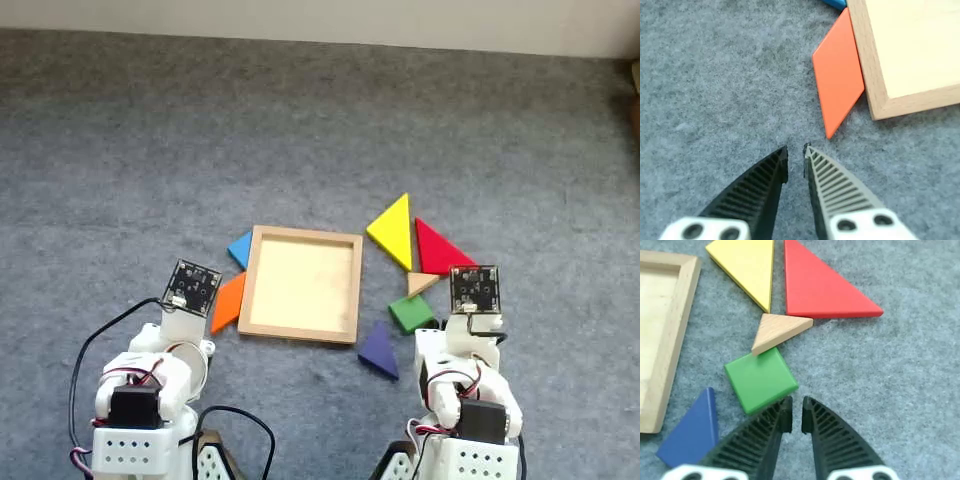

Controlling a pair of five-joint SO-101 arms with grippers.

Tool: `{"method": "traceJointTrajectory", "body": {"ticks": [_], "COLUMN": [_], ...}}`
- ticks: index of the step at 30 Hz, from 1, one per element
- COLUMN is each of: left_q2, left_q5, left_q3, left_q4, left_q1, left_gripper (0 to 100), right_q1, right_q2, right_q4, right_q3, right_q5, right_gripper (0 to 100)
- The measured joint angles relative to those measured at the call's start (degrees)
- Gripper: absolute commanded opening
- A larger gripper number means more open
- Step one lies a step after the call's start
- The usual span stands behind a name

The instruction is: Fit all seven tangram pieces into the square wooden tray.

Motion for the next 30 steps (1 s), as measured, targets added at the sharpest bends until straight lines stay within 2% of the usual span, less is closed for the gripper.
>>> {"method": "traceJointTrajectory", "body": {"ticks": [30], "left_q2": [0.0], "left_q5": [0.0], "left_q3": [-0.44], "left_q4": [0.0], "left_q1": [-0.09], "left_gripper": [7], "right_q1": [0.0], "right_q2": [0.0], "right_q4": [0.0], "right_q3": [-0.79], "right_q5": [0.0], "right_gripper": [4.9]}}
